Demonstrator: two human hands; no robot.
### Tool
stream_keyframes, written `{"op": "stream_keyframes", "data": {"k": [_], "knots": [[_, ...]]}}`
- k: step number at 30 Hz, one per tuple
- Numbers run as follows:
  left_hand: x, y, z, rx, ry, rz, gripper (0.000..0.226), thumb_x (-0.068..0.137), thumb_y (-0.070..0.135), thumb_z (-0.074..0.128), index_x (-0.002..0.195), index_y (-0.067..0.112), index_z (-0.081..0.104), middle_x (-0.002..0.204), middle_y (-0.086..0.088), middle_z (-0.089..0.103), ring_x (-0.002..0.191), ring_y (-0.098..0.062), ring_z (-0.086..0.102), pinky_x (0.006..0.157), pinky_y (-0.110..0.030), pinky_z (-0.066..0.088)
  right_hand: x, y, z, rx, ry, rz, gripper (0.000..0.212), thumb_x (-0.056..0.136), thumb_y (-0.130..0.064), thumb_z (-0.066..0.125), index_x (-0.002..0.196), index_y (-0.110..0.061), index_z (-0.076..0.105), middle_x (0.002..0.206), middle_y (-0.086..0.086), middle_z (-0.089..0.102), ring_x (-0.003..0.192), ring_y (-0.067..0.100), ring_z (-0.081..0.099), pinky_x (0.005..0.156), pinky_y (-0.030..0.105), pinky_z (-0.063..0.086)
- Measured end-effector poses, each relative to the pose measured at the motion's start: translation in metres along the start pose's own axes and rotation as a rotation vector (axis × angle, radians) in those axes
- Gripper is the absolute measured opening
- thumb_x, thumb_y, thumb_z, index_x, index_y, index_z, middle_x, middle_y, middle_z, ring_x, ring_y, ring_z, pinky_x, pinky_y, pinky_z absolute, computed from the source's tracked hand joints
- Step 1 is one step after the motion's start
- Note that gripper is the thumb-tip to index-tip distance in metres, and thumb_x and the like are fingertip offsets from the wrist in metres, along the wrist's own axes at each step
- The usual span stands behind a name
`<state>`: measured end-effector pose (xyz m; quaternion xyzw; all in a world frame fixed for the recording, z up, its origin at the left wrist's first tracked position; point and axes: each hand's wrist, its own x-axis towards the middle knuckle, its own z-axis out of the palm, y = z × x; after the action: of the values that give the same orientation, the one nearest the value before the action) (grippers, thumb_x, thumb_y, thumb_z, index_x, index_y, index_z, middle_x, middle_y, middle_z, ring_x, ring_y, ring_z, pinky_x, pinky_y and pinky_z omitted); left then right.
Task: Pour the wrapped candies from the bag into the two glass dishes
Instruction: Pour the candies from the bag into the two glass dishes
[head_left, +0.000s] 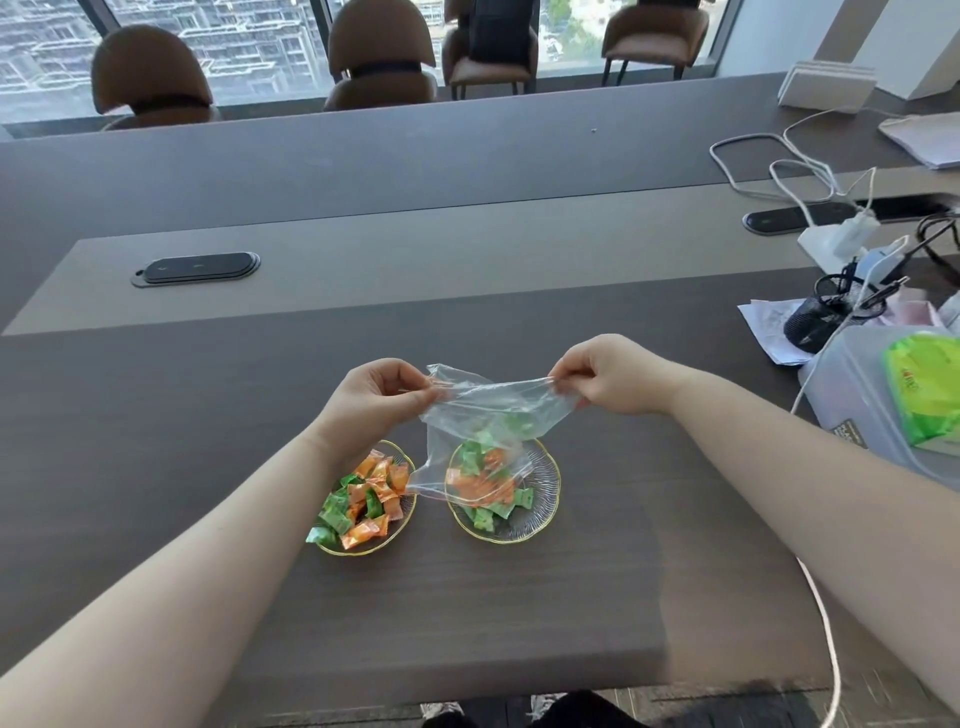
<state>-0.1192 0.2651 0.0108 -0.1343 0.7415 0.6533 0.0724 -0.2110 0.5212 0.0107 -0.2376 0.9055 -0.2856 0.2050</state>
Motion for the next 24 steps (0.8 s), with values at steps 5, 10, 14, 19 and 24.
{"op": "stream_keyframes", "data": {"k": [5, 10, 14, 19, 24], "knots": [[-0.004, -0.001, 0.001, -0.031, -0.023, -0.026, 0.010, 0.074, 0.007, 0.074, 0.077, 0.011, 0.065, 0.091, -0.011, 0.073, 0.089, -0.022, 0.067, 0.089, -0.037, 0.054, -0.009, -0.010, -0.004, -0.010, 0.024, -0.025, 0.023, 0.084, -0.001, 0.047, 0.086, -0.006, 0.069, 0.089, 0.011, 0.072, 0.075, 0.030, 0.070, 0.078, 0.042, 0.057], [-0.009, 0.001, 0.002, -0.053, -0.038, -0.035, 0.010, 0.075, 0.005, 0.072, 0.078, 0.010, 0.065, 0.088, -0.011, 0.071, 0.089, -0.026, 0.066, 0.087, -0.035, 0.055, -0.018, -0.022, -0.013, -0.012, 0.022, -0.060, 0.026, 0.081, 0.002, 0.045, 0.082, -0.007, 0.069, 0.083, 0.006, 0.072, 0.075, 0.029, 0.070, 0.077, 0.038, 0.058], [-0.012, 0.004, 0.004, -0.043, -0.042, -0.013, 0.011, 0.072, 0.008, 0.075, 0.077, 0.011, 0.066, 0.085, -0.009, 0.073, 0.088, -0.025, 0.067, 0.086, -0.034, 0.056, -0.022, -0.028, -0.017, 0.011, 0.055, -0.083, 0.025, 0.083, 0.002, 0.047, 0.088, -0.009, 0.069, 0.084, 0.004, 0.072, 0.075, 0.023, 0.068, 0.074, 0.030, 0.056], [-0.015, 0.011, 0.004, -0.057, -0.011, 0.036, 0.011, 0.070, 0.009, 0.077, 0.074, 0.013, 0.067, 0.085, -0.011, 0.073, 0.089, -0.026, 0.066, 0.093, -0.039, 0.052, -0.027, -0.034, -0.019, 0.006, 0.141, -0.122, 0.024, 0.083, 0.000, 0.051, 0.093, -0.007, 0.072, 0.082, 0.000, 0.071, 0.066, -0.003, 0.060, 0.070, 0.009, 0.048], [-0.020, 0.015, 0.004, -0.109, 0.005, 0.092, 0.014, 0.063, 0.015, 0.077, 0.073, 0.013, 0.068, 0.083, -0.011, 0.072, 0.090, -0.026, 0.066, 0.096, -0.041, 0.050, -0.028, -0.042, -0.021, 0.044, 0.264, -0.162, 0.021, 0.083, -0.002, 0.055, 0.092, -0.009, 0.073, 0.077, -0.004, 0.068, 0.070, 0.007, 0.059, 0.072, 0.013, 0.046]]}}
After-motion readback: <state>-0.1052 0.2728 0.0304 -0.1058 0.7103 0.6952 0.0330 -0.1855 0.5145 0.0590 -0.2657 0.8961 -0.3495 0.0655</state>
